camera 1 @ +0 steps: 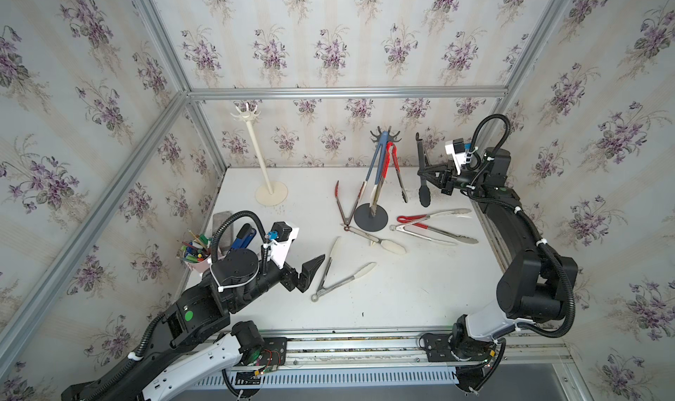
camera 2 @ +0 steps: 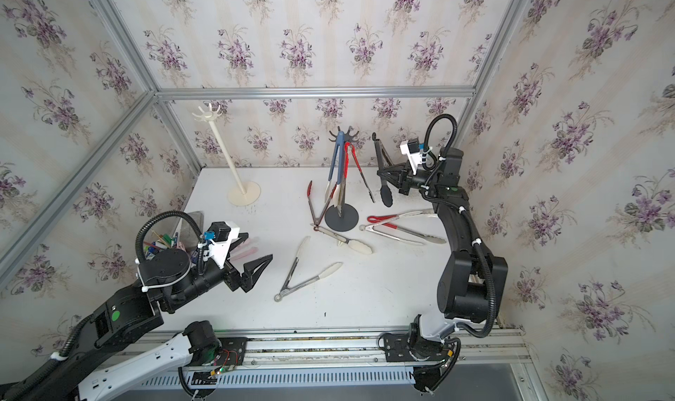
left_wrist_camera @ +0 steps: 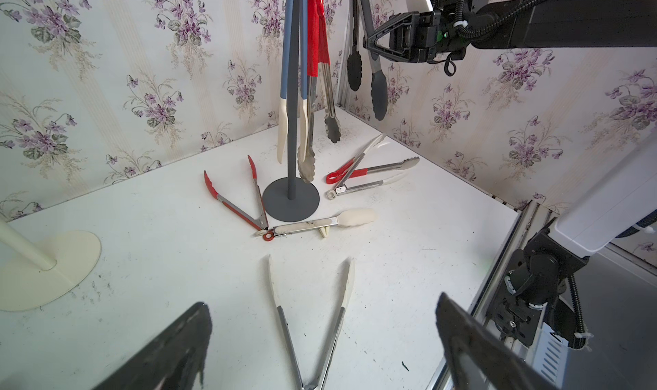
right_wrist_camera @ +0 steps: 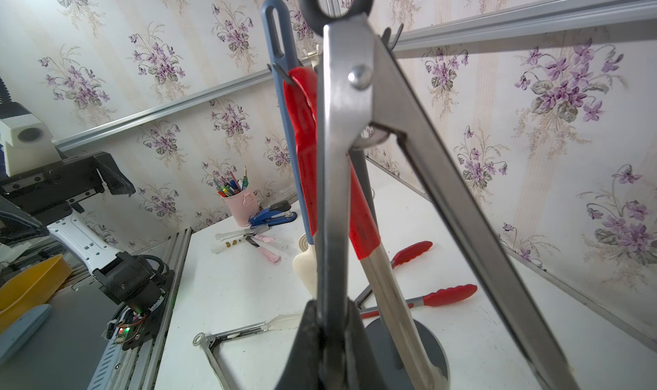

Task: Hang food tongs on kitchen utensil racks
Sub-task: Hang the food tongs on the rack.

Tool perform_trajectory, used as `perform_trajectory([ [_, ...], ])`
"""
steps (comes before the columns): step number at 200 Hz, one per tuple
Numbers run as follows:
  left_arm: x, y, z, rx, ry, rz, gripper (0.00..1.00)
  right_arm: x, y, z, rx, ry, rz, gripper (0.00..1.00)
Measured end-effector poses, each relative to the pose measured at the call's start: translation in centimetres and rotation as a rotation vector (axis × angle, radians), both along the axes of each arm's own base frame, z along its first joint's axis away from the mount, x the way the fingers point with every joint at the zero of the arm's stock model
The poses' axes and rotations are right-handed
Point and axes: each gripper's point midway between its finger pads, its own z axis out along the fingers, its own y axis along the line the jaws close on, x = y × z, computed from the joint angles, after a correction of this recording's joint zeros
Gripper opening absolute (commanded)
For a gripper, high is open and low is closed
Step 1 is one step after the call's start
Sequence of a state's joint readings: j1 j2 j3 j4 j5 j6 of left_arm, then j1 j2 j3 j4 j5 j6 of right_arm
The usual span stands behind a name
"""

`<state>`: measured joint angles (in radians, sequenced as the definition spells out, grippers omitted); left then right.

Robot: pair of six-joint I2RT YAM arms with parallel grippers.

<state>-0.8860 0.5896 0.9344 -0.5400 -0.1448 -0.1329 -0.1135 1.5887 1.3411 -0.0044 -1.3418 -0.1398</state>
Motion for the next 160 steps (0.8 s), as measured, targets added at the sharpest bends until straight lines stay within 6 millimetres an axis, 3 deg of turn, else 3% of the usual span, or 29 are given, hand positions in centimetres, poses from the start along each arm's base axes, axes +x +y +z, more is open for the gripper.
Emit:
perform_trajectory([
  [160,-0.3,0.7,-0.4,-0.002,-0.006,0.011,0.99,1.1,2.3,-0.8,-0.038,0.086,0.038,0.00],
])
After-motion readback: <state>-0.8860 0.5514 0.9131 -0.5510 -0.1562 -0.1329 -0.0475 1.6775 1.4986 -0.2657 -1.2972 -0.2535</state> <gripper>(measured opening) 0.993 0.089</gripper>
